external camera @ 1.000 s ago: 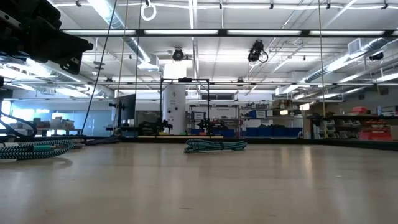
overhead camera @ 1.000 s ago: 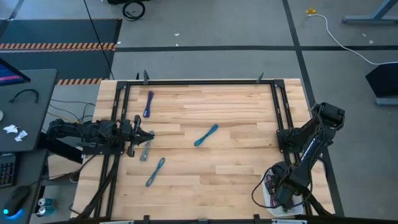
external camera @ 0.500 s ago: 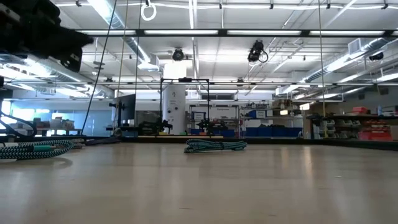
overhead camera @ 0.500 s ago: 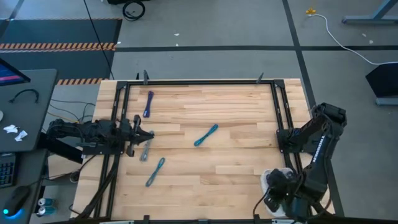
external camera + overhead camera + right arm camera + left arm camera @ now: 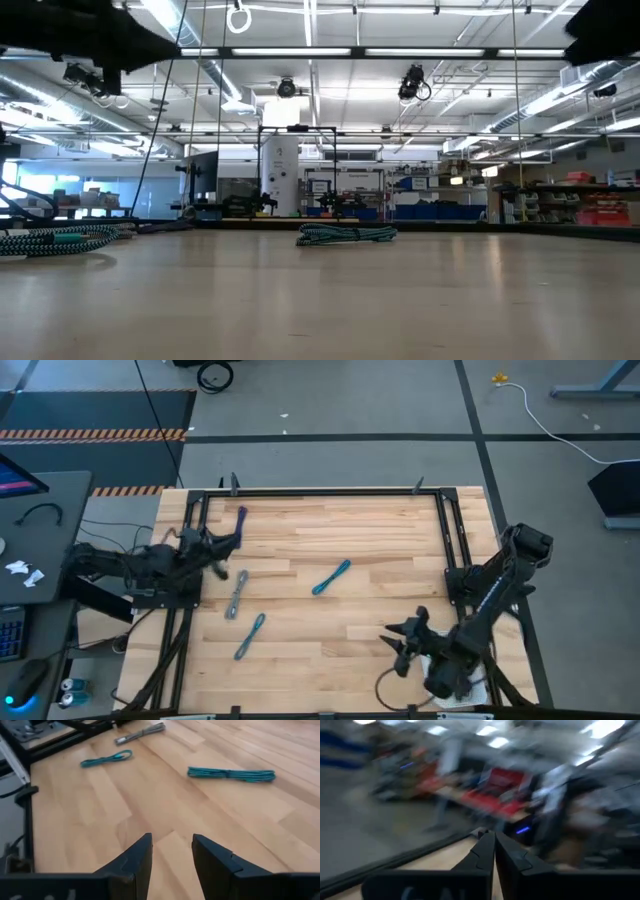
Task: Pick and place USB-C Cables
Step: Put the violet charger cable into the white bin
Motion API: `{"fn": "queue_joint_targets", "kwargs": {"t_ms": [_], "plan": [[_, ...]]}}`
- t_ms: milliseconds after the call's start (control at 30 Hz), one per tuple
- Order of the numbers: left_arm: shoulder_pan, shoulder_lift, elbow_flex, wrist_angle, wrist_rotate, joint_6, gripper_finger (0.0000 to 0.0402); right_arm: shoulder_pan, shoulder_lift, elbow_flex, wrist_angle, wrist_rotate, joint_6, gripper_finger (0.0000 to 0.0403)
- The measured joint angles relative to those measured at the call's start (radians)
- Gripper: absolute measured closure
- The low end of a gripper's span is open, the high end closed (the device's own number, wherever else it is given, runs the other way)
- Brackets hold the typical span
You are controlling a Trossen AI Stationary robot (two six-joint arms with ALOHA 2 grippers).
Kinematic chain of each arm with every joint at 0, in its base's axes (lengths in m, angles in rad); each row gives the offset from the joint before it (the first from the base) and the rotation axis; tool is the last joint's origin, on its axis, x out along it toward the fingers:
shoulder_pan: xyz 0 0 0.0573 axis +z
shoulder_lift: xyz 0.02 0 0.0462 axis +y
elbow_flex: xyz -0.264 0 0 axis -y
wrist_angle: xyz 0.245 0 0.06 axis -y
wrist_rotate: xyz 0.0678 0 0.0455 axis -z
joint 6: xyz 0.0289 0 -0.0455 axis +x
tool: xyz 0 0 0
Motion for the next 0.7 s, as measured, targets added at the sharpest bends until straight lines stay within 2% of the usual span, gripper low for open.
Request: {"fn": "queue_joint_targets", "kwargs": {"t_ms": [100,167,267,333,467,600,700], "plan": [[0.030,0.171,0.151,-0.241,-0.125,-0.058,0.0387,-0.046,0.000,-0.048,0.117,-0.019,-0.073,0.0259],[0.070,0.289,0.282,-0.449,-0.153,-0.102,0.0388,-0.071,0.000,-0.064,0.167,-0.051,-0.131,0.0259],[0.141,0.453,0.468,-0.726,-0.067,-0.087,0.0388,-0.098,0.000,-0.081,0.238,-0.074,-0.215,0.0259],[0.191,0.554,0.574,-0.828,-0.029,-0.109,0.0385,-0.107,0.000,-0.089,0.292,-0.073,-0.273,0.0259],[0.311,0.719,0.744,-0.984,-0.029,-0.195,0.0376,-0.115,0.000,-0.105,0.387,-0.040,-0.390,0.0259],[0.477,0.872,0.843,-1.184,-0.014,-0.261,0.0349,-0.113,0.000,-0.113,0.446,-0.016,-0.466,0.0259],[0.611,0.965,0.848,-1.219,0.101,-0.263,0.0312,-0.107,0.000,-0.122,0.483,-0.013,-0.507,0.0259]]}}
